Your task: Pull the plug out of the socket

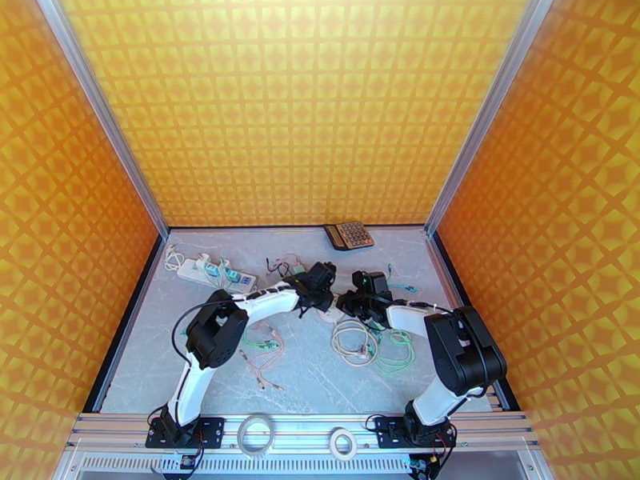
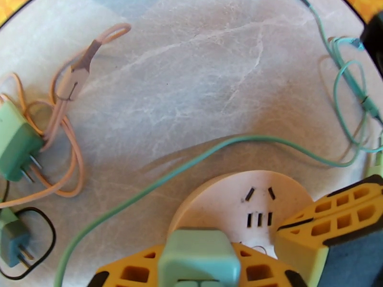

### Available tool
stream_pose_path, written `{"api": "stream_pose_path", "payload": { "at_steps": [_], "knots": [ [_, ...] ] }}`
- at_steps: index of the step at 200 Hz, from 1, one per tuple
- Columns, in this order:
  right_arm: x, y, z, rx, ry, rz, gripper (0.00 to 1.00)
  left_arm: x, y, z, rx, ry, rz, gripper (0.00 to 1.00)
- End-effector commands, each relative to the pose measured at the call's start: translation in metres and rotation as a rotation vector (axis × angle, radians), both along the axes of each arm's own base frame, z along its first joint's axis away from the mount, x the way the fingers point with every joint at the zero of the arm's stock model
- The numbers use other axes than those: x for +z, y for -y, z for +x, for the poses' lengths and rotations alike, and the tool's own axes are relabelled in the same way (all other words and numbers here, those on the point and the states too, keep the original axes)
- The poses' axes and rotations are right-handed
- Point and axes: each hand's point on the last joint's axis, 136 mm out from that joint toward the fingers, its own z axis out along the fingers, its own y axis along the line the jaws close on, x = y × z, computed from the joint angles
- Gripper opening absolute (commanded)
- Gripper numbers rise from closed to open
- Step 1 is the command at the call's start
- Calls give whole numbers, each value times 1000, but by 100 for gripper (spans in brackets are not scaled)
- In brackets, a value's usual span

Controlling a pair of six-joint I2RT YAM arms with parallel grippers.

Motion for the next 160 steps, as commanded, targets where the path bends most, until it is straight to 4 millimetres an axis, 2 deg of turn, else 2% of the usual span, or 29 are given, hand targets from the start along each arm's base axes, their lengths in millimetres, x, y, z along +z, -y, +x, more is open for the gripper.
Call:
{"api": "stream_pose_path", "payload": {
  "at_steps": [1, 72, 136, 160],
  "knots": [
    [-45, 30, -24, -60, -146, -158, 0, 23, -3, -4, 19, -83, -142, 2],
    [-46, 28, -25, -52, -152, -157, 0, 21, 0, -7, -8, -67, -96, 3],
    [-49, 26, -25, -48, -158, -160, 0, 21, 11, -18, -61, 112, 169, 0],
    [-50, 27, -25, -48, -161, -163, 0, 15, 14, -22, -80, 151, 233, 0]
  ]
}}
